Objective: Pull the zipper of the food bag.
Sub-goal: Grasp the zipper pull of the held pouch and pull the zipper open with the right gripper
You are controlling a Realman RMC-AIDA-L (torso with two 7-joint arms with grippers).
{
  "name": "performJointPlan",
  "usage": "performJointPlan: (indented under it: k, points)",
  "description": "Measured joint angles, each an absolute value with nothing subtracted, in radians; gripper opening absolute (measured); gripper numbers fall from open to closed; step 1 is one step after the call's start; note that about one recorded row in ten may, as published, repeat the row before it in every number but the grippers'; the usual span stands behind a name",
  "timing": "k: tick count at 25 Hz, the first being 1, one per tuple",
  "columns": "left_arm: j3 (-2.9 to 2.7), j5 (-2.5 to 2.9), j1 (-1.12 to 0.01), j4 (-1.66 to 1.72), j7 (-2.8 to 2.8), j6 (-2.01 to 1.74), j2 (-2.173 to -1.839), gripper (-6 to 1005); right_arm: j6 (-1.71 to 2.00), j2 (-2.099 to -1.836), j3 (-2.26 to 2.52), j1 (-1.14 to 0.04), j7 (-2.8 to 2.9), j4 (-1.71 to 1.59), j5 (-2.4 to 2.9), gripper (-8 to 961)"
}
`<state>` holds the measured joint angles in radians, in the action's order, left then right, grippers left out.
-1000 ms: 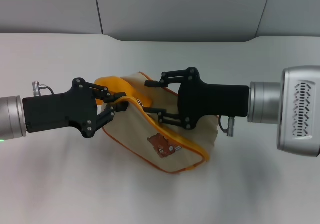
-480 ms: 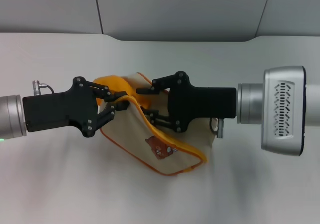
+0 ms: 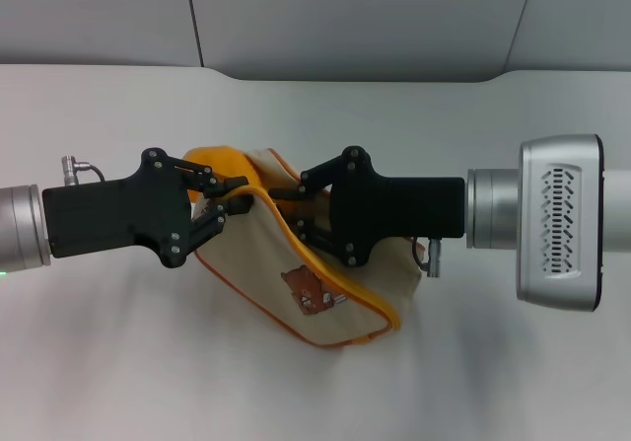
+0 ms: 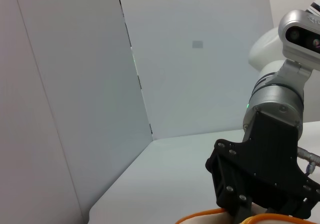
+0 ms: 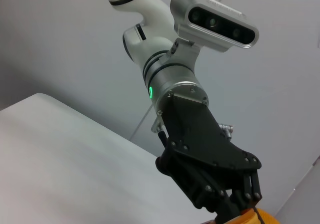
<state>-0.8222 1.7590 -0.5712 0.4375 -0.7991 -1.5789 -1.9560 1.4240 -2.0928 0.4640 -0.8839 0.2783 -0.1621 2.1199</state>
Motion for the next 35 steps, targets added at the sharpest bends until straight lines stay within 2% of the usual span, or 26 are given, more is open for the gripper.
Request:
performJointPlan:
  k: [3,11,20,27,29,35]
  points:
    - [-0.822,1.759,-0.569,0.437,-0.799,-1.581,-1.956,107,1.418,-2.093,0.469,-0.884,0.279,-0.162,2.12,213]
    - [-0.818,1.759,-0.561,0.442,-0.799,-1.586,-1.961,107,1.414,-2.092,0.471,-0.887,0.292,-0.162,2.123,24]
    - [-0.774,1.759,-0.547,0.455,-0.799,-1.585,-1.968,107,1.418,-2.087,0.545,-0.875,0.341,-0.201,2.127,0]
    - [-0.695,1.758,-0.53,0.443,-0.813,-1.534,-1.97,108,1.595,-2.085,0.69,-0.711,0.54,-0.47,2.128,1]
    - [-0.683,1.757,-0.522,0.443,-0.817,-1.515,-1.982,108,1.606,-2.085,0.716,-0.675,0.568,-0.516,2.128,1]
    - [-0.679,1.757,-0.514,0.443,-0.833,-1.506,-1.989,107,1.618,-2.085,0.721,-0.625,0.583,-0.541,2.095,0]
